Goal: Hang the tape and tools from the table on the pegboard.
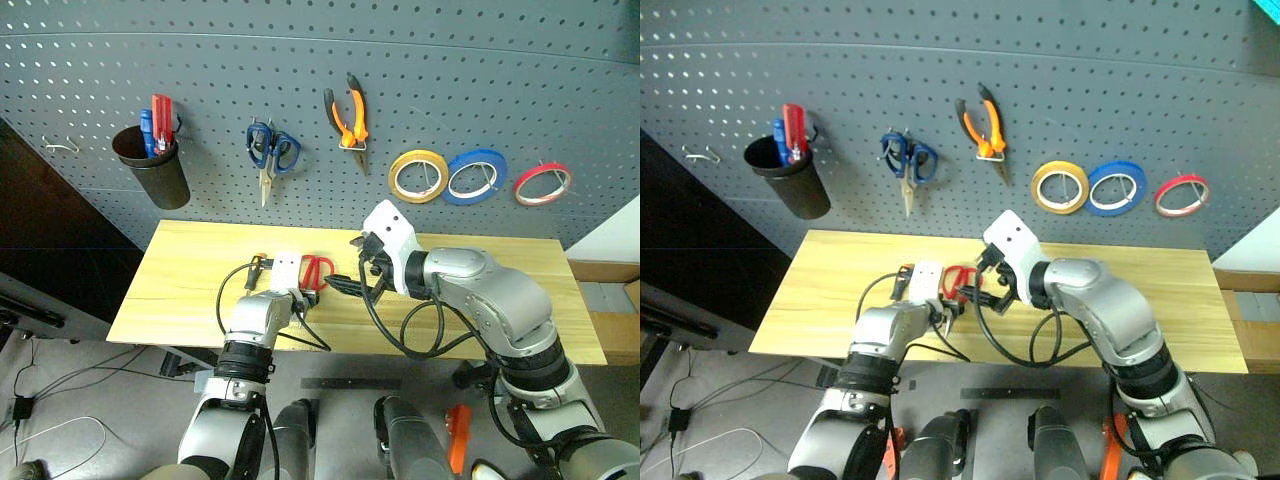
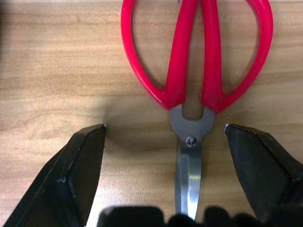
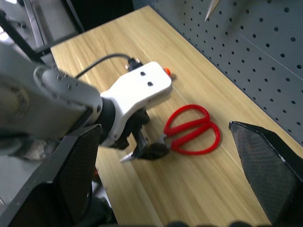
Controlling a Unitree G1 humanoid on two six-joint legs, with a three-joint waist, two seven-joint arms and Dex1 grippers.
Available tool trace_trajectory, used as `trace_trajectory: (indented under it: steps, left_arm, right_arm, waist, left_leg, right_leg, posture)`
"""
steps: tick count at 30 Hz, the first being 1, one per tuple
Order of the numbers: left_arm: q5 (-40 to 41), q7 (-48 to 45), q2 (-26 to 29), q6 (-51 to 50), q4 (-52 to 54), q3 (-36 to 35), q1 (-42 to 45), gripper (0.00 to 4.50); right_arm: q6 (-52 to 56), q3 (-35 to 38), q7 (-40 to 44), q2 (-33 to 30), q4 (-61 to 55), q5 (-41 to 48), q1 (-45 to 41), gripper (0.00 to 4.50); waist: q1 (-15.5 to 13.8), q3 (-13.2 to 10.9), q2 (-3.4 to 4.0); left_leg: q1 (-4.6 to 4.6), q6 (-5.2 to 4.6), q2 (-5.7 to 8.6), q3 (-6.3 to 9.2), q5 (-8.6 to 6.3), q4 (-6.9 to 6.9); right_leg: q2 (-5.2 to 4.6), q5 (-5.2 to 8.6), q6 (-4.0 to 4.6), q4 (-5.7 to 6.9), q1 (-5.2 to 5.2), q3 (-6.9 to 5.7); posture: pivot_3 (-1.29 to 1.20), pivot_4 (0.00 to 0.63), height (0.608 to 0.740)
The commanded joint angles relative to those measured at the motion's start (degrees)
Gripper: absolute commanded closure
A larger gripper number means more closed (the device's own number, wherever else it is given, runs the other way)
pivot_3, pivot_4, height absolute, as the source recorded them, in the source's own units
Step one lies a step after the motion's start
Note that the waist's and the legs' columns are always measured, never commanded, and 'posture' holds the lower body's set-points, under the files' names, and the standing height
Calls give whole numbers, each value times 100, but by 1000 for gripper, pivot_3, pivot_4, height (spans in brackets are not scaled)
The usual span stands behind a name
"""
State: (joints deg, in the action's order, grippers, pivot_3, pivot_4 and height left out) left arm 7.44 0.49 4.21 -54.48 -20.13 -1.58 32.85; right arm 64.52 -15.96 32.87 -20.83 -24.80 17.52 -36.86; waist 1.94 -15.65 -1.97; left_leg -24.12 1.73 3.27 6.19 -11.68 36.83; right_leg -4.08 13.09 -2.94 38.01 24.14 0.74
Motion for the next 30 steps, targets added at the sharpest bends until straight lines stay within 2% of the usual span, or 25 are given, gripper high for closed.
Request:
trace_trajectory:
  steps: [1,11,19,23,27,30]
  left_arm:
    - [-35,-100,-23,86,-134,16,-24,1093]
    - [-103,-389,114,642,-162,14,-179,4438]
    - [-170,-917,367,1776,738,146,-879,4438]
    - [-522,-1357,949,3140,2120,476,-1794,4438]
    - [-606,-1497,1304,4056,2917,328,-2376,4438]
    - [-766,-1517,1598,4667,3425,154,-2711,4438]
  right_arm:
    - [-17,-36,134,-178,-330,160,46,0]
    - [-57,93,414,-877,-473,359,153,0]
    - [-89,332,436,-1116,-562,503,170,0]
    - [-335,515,546,-1299,-664,534,91,0]
    - [-860,635,735,-1524,-680,486,59,0]
    - [-1735,810,1023,-1616,-657,438,116,0]
  waist:
    - [3,0,0]
    - [20,0,0]
    - [58,0,0]
    - [122,-2,-2]
    - [115,-1,-1]
    - [113,-1,-1]
  left_leg:
    - [0,0,0,0,0,0]
    - [0,0,-2,-4,0,0]
    - [-2,-1,-4,-4,-1,-2]
    - [-12,-5,-6,-9,-4,-8]
    - [-14,-8,-6,-8,-6,-16]
    - [-18,-13,-7,-11,-8,-16]
  right_leg:
    - [0,0,0,0,0,0]
    - [0,1,-1,-3,-2,1]
    - [-2,0,-1,-8,0,3]
    - [-4,0,0,-21,7,9]
    - [-10,0,1,-34,7,7]
    - [-10,0,1,-43,7,7]
  posture:
    - [-86,232,740]
    - [-93,231,740]
    - [-112,231,740]
    - [-118,233,740]
    - [-110,233,740]
    - [-101,231,740]
